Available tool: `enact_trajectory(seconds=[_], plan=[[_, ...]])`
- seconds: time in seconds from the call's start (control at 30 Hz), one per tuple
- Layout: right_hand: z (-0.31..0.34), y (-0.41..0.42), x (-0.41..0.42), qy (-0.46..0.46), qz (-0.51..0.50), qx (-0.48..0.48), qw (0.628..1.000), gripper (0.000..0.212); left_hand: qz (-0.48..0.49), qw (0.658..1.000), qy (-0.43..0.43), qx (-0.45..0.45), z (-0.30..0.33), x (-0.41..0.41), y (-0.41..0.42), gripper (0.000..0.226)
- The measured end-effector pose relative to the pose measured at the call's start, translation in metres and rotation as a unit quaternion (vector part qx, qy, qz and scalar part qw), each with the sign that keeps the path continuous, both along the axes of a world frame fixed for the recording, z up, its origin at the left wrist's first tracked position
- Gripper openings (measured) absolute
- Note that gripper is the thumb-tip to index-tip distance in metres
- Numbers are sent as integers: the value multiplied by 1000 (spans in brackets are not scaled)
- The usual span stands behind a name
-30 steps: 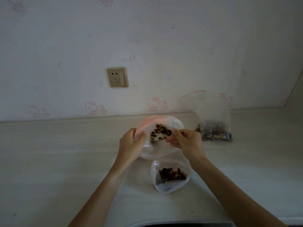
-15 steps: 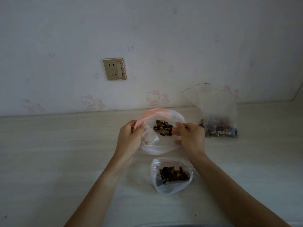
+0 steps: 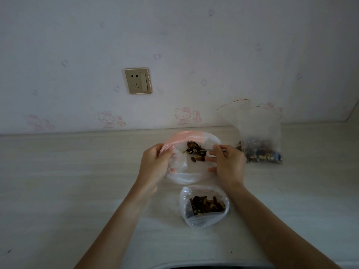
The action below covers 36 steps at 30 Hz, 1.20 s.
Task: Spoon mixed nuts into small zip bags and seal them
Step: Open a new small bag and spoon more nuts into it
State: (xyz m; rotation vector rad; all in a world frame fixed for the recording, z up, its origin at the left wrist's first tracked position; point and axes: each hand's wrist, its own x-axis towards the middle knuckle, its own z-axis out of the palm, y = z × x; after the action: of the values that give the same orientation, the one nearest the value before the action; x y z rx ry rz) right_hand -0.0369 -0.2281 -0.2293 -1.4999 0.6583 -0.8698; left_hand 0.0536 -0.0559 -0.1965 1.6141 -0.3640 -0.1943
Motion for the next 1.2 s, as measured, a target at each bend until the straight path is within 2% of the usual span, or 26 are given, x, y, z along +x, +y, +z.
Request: enact_trajectory(seconds=[0.3,0.6,0.77,0.87,1.03,1.13,1.2], plan=[[6,-4,-1,22,7,54,998,18,-15,1000,17,1,0,-1,2,17],[9,-7,-20,22,43,61,997,18,21,999,-45,21,-2,1,8,21],[19,-9,-41,14,67,65,996,15,41,997,-59,8,-1,2,13,5],[29,-6,-55,10,89,67,994,14,45,996,-73,24,0,1,19,17],[46,1,-78,5,114,64,991,14,50,987,-142,60,0,-11,35,30],[53,3,-95,3,129,63,990,16,84,966,-230,78,0,-25,46,36],[56,4,-110,4,136,63,989,16,101,951,-282,84,0,-38,52,32]])
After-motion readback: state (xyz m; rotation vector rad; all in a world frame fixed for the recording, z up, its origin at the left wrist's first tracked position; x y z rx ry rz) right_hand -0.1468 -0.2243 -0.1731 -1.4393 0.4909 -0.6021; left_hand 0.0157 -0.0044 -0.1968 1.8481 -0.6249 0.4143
